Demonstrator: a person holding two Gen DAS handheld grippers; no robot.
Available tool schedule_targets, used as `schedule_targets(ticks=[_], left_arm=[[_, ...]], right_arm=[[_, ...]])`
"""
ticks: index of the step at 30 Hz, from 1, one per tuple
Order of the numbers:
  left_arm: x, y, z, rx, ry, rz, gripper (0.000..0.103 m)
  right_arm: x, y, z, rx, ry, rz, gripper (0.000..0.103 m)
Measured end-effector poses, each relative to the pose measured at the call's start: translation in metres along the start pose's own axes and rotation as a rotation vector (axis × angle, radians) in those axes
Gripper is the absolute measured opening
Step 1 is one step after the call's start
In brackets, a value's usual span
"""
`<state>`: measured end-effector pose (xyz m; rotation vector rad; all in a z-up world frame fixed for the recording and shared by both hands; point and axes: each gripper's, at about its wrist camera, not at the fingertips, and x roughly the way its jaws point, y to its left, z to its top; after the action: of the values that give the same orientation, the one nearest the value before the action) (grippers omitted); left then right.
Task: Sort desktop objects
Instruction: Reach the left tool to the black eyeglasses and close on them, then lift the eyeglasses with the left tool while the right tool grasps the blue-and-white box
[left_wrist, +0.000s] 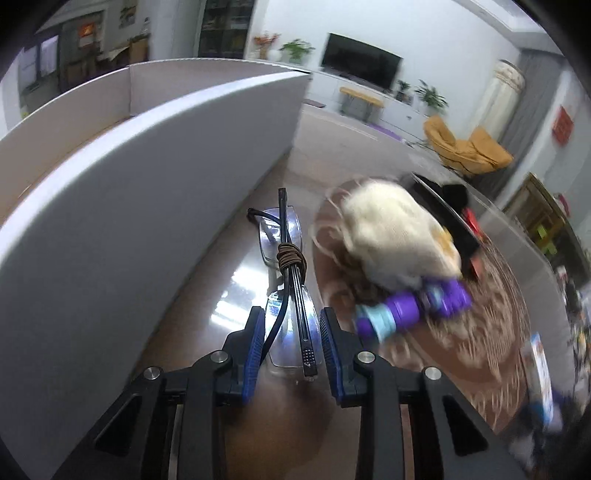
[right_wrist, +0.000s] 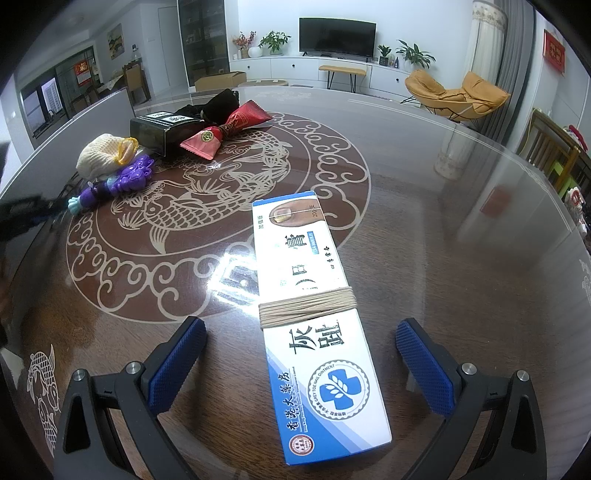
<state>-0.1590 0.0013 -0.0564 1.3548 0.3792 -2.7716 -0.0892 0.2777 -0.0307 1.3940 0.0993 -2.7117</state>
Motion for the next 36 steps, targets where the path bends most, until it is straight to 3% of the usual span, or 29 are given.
schedule_targets(ticks=[6, 9, 12, 22, 36], left_arm=[[-0.031, -0.032, -0.053, 0.181, -0.002, -0.138, 0.031], [-0.041, -0.041, -0.063, 0.214, 0.013, -0.242, 0.031], [-0.043, -0.046, -0.07, 0.236, 0.02, -0.272, 0.031], [-0.05, -0.028, -0.067, 0.153, -0.023, -0.263, 0.03], [-0.047, -0.035, -0.07, 0.203, -0.022, -0.2, 0.032]], right_arm=[[0.0, 0.0, 0.0, -0.002, -0.001, -0.003, 0.103], [-0.001, 0.002, 0.0, -0.008, -0.005, -0.012, 0.103], [-0.001, 0.002, 0.0, 0.002, -0.005, -0.02, 0.103], [-0.002, 0.001, -0.001, 0.014, -0.004, -0.021, 0.103], [-0.002, 0.001, -0.001, 0.018, -0.004, -0.024, 0.103]])
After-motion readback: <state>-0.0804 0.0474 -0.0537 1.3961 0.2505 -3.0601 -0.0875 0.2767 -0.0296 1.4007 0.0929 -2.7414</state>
